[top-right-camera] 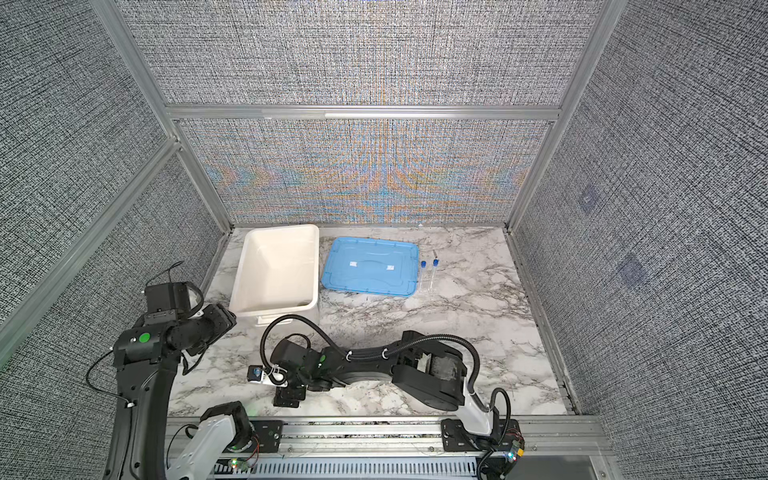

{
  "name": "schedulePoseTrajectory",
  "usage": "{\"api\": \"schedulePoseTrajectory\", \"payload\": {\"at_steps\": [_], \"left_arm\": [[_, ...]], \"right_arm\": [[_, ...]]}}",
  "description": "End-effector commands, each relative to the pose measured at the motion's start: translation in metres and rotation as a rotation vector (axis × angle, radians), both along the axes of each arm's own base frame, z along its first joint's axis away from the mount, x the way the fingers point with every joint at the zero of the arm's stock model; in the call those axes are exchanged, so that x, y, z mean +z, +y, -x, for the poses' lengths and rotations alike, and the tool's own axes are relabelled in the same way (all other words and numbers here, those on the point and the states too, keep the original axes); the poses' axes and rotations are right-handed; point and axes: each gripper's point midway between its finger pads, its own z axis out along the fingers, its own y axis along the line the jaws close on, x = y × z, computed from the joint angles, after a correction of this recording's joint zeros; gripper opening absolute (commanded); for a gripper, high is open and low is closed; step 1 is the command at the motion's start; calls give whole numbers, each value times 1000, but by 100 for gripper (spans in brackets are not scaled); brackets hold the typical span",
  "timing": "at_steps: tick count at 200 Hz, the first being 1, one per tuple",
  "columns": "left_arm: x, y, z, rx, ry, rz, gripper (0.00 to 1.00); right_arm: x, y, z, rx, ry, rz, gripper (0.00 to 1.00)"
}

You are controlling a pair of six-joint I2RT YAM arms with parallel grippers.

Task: Organize the chemistry lab equipment
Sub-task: 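Withdraw the left gripper from the bin while the right gripper reaches the blue tweezers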

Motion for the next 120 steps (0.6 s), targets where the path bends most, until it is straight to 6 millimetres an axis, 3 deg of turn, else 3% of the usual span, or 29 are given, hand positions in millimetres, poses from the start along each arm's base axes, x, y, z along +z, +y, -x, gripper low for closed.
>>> {"api": "schedulePoseTrajectory", "payload": {"at_steps": [1, 49, 86, 102, 120], "left_arm": [[-3, 0, -7, 9, -25, 77, 63], [-13, 21, -10, 92, -16, 95, 63], [-17, 22, -15, 85, -58, 91, 64], [-25, 20, -13, 68, -52, 93, 65], [-35, 21, -9, 70, -29, 83, 66]], "right_arm": [[-22, -11, 1, 33, -11, 95, 82], [-37, -13, -6, 16, 58, 130, 61], [-50, -20, -14, -29, 115, 151, 36], [-56, -21, -16, -41, 130, 177, 21], [-56, -19, -16, -44, 149, 181, 12]]}}
